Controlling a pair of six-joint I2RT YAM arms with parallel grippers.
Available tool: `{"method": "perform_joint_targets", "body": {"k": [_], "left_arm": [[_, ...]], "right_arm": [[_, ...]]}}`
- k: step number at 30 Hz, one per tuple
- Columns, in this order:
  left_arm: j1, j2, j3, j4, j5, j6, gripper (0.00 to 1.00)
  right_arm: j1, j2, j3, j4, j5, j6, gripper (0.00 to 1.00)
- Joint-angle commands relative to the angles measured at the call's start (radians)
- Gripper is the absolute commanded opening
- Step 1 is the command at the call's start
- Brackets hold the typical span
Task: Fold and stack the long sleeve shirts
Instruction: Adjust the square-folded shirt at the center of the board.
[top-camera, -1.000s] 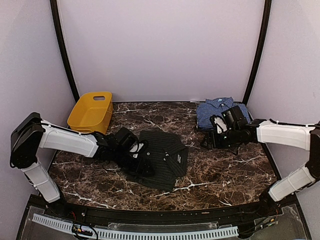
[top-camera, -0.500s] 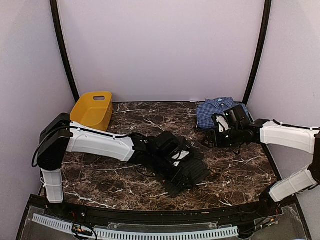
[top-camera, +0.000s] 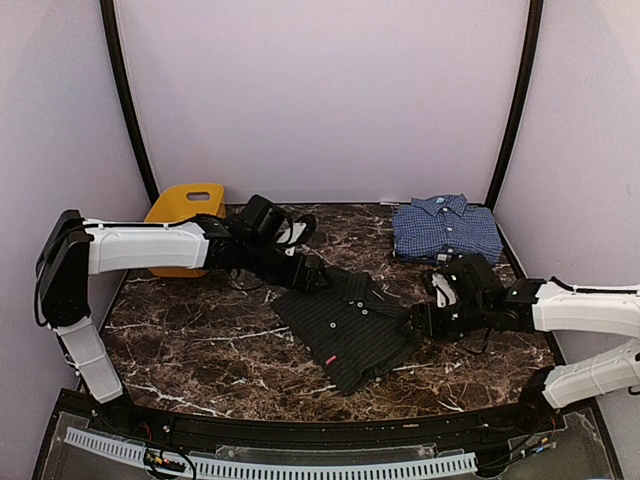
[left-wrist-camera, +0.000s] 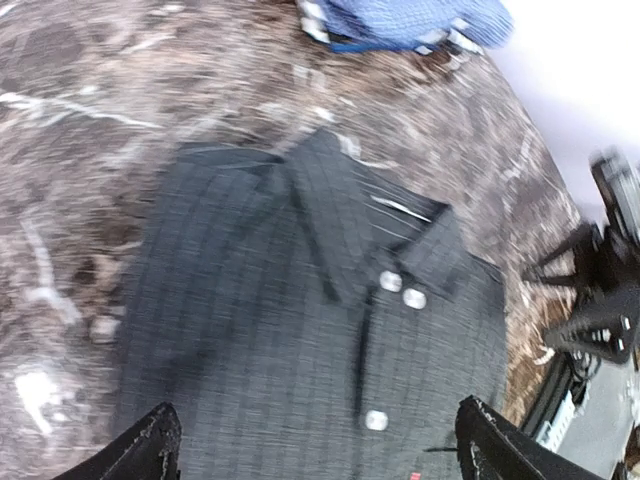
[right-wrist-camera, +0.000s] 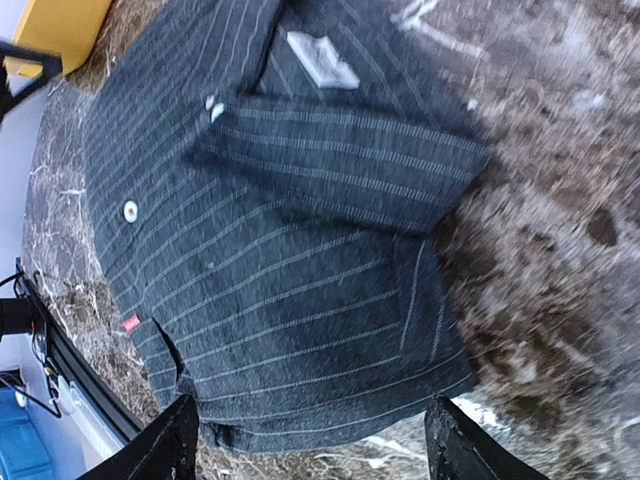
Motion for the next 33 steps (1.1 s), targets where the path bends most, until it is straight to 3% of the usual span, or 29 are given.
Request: {"method": "perform_joint_targets", "body": {"k": [1,10,18,24,30,33], "left_arm": [[0.081,0.014,-0.030,0.023,-0.033,0.015,0.94],[0.176,0.154,0.007,0.059,0.133,0.014,0.91],[0.188,0.144,-0.087,0.092,0.205,-0.013,0.60],[0.188,0.045,-0.280,0.188,0.173,-0.097,0.49],[0.189,-0.120,-0.528,0.249,0.075,-0.200,0.48],[0.188,-0.214,-0.564,0.232,0.019,-0.203,0.58]], "right_arm": [[0.051,0.020,-0.042,0.122,0.010,0.129,0.74],[0.075,0.209,0.006,0.241,-0.008,0.110,0.73],[0.043,0.380,0.151,0.223,0.004,-0.025,0.69],[0.002,0.535,0.314,0.208,-0.059,-0.181,0.67],[-0.029,0.675,0.509,0.155,-0.074,-0.285,0.69],[-0.051,0.644,0.574,0.085,0.048,-0.315,0.72]]}}
